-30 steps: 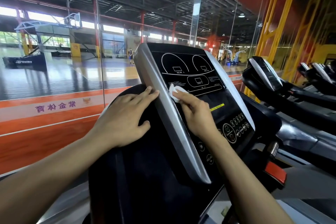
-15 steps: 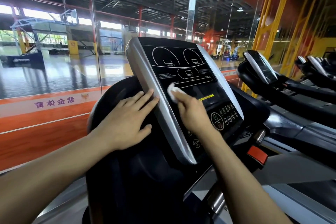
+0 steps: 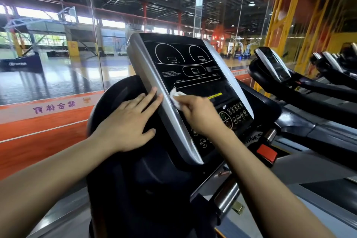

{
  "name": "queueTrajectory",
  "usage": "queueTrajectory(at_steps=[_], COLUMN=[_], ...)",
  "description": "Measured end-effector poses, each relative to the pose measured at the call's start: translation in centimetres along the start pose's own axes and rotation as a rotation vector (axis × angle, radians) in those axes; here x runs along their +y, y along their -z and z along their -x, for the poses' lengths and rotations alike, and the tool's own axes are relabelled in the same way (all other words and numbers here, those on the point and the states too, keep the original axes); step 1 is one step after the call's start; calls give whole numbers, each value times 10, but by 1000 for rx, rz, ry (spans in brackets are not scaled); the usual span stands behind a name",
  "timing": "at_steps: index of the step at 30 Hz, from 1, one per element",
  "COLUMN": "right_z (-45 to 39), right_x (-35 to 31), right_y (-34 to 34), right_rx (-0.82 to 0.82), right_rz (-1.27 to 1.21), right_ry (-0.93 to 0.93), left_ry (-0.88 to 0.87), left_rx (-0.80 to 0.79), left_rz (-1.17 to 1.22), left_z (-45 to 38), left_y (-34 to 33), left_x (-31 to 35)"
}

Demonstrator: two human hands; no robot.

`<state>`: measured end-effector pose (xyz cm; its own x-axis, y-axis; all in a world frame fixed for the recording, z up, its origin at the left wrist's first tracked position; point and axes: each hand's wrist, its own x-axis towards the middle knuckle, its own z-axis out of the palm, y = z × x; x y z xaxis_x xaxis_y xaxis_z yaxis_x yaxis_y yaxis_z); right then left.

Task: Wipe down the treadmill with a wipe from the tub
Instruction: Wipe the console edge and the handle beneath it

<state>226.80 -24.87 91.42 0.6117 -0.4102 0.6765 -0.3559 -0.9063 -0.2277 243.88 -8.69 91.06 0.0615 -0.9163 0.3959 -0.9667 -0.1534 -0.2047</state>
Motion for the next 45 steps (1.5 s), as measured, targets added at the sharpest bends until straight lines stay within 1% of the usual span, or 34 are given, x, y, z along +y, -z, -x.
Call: queueTrajectory(at_steps=[2, 3, 4, 5, 6, 8, 10, 12, 13, 14, 15, 16, 18, 19, 20, 22, 23, 25, 27, 28, 31, 32, 33, 35, 36, 37, 38, 39, 40, 42, 43, 45], right_z=[-9, -11, -13, -16, -21, -25, -10, 17, 23, 22, 20, 15, 2, -3, -8, -4, 8, 41, 58, 55, 25, 12, -1, -21, -27, -32, -34, -31, -26, 0, 17, 56], right_x=[37, 53, 64, 68, 65, 40, 4, -16, -13, -4, 7, 18, 32, 31, 28, 11, 2, -11, -7, -2, 9, 15, 26, 52, 62, 69, 69, 62, 50, 23, 10, -15], right_y=[4, 8, 11, 11, 8, -3, -19, -27, -26, -24, -20, -15, -5, 1, 2, -1, -6, -16, -14, -10, 9, 15, 20, 28, 29, 29, 26, 24, 22, 18, 14, -1], right_rx=[-66, -95, -104, -97, -99, -98, -44, 59, 92, 115, 90, 31, -117, -185, -217, -236, -199, -66, -42, -50, -37, -29, -57, -185, -252, -283, -281, -265, -243, -162, -96, 26], right_rz=[160, 169, 142, 120, 131, 196, 247, 198, 152, 178, 258, 348, 432, 450, 464, 429, 385, 278, 254, 270, 418, 493, 547, 502, 436, 389, 369, 376, 404, 417, 335, 73], right_ry=[-257, -389, -477, -515, -513, -446, -260, -42, 4, 24, -14, -92, -282, -327, -330, -246, -166, 18, 117, 128, 39, -25, -139, -420, -516, -561, -565, -535, -460, -259, -168, -48], left_ry=[-6, -5, -6, -7, -9, -8, -10, -9, -10, -11, -11, -10, -9, -9, -10, -9, -8, -8, -10, -10, -10, -9, -8, -7, -7, -7, -8, -8, -4, 1, 0, -1], left_rx=[2, 3, 1, 1, 1, 2, 2, 12, 13, 8, 5, 2, -6, -5, -1, 1, 0, 5, 7, 6, 6, 5, 4, 2, 3, 6, 12, 17, 19, 11, 8, 6], left_rz=[9, 14, 15, 13, 8, 12, 15, 11, 13, 15, 15, 10, 4, 3, 4, 14, 19, 21, 19, 21, 21, 21, 23, 32, 35, 37, 36, 36, 36, 35, 32, 28], left_z=[-1, 0, 0, 0, 0, 0, -1, -2, -2, -1, -1, -1, -2, -2, -2, -2, -2, -2, -3, -2, -3, -3, -3, -3, -3, -3, -4, -4, -3, -3, -3, -3], left_y=[-1, -1, -2, -2, -2, -1, -1, -2, -2, -2, -3, -3, -3, -4, -4, -3, -2, -3, -4, -4, -5, -5, -5, -5, -5, -5, -5, -6, -6, -6, -6, -5], left_x=[-1, -1, -1, 0, -1, -1, -1, -2, -3, -3, -3, -3, -3, -2, -2, -2, -1, -1, -2, -2, -3, -3, -3, -3, -3, -3, -3, -4, -4, -3, -2, -3])
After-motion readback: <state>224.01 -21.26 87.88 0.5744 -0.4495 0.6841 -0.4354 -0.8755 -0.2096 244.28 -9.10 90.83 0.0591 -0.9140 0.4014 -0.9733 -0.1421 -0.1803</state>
